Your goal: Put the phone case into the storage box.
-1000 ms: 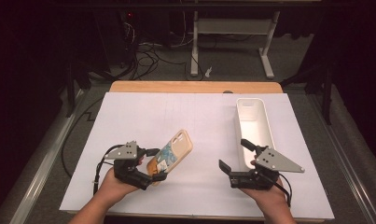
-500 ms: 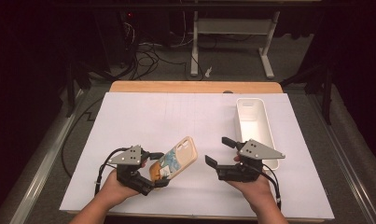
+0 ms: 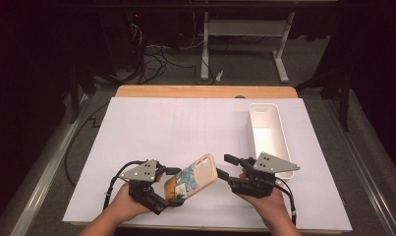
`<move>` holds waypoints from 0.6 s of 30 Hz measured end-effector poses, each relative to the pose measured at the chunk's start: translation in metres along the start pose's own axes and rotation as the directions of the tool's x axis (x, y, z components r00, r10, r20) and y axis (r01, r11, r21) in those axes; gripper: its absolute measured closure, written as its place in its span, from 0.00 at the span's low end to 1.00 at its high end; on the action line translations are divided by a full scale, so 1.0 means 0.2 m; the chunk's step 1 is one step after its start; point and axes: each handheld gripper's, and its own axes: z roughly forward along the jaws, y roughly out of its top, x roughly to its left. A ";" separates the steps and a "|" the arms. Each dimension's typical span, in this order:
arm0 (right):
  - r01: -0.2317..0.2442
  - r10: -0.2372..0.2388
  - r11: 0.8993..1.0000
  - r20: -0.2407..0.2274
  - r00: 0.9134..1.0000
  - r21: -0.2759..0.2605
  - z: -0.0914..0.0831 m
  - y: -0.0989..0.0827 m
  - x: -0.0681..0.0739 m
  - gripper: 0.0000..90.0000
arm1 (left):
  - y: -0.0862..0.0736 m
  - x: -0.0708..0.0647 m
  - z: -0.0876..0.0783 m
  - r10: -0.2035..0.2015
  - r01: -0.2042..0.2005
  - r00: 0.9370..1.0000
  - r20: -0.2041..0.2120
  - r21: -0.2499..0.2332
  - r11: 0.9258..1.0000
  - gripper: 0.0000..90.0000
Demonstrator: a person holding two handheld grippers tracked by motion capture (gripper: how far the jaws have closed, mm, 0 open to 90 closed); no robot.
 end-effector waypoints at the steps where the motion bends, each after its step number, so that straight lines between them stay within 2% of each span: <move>1: 0.002 -0.002 1.000 -0.007 1.000 -0.001 0.00 0.00 0.00 0.53 | 0.00 0.00 0.00 0.002 -0.002 1.000 0.002 0.004 1.000 0.14; 7: 0.000 0.000 1.000 -0.066 0.998 -0.003 0.02 0.00 0.02 0.65 | -0.02 -0.02 0.02 0.004 -0.004 1.000 0.022 0.020 1.000 0.14; 18: 0.004 -0.005 1.000 -0.102 0.995 -0.013 0.03 0.00 0.02 0.75 | -0.03 -0.03 0.03 0.004 -0.006 0.999 0.043 0.042 0.999 0.14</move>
